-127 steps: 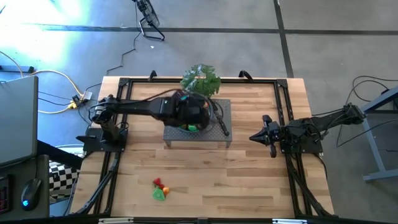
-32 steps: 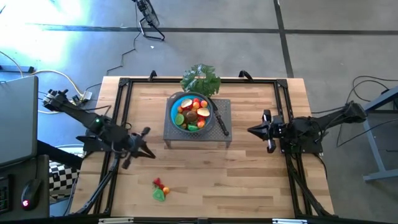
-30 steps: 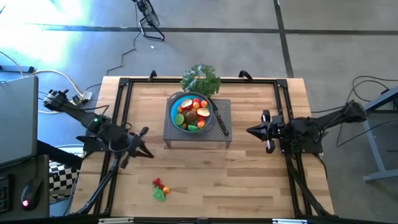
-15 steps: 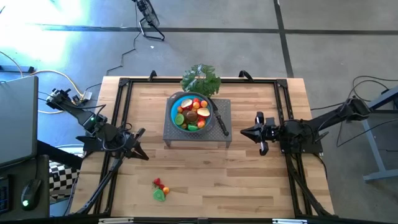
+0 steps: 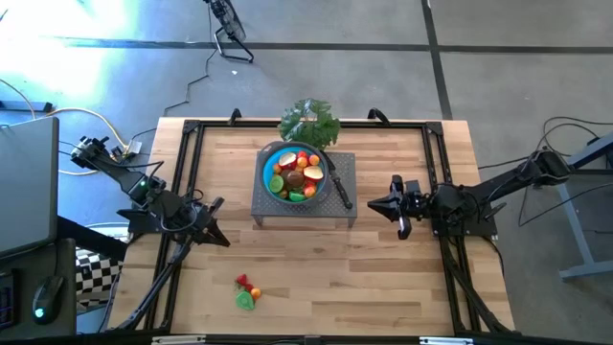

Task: Pick & Place Fruit
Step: Put the strawberry into the blue strainer bowl on the shelf

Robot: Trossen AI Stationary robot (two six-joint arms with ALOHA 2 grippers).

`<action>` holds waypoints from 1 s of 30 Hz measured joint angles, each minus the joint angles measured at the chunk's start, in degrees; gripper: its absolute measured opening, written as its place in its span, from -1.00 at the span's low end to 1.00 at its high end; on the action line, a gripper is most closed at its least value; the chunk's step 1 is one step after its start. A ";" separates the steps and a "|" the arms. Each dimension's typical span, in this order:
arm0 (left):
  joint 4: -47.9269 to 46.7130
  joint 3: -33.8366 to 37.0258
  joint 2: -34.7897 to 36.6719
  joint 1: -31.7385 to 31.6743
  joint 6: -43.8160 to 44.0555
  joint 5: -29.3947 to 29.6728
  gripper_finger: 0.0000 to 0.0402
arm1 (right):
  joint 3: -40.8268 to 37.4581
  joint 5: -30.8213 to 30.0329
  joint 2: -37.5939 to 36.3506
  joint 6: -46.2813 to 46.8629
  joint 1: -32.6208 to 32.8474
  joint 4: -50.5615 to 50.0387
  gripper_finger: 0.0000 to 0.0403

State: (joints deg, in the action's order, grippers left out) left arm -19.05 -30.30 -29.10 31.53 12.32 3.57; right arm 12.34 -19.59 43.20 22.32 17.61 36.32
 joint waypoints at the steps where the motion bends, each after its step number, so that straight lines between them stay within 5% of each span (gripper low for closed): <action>1: 0.00 0.00 0.00 0.00 0.00 -0.02 -0.94 | 0.00 0.00 0.00 -0.02 0.00 0.01 -0.98; 30: -0.59 0.00 0.00 0.00 0.02 0.05 -0.94 | 0.00 0.00 0.00 -0.04 0.00 0.37 -0.98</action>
State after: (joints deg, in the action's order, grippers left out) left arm -19.64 -30.30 -29.10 31.53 12.34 3.62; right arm 12.34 -19.59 43.20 22.28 17.61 36.69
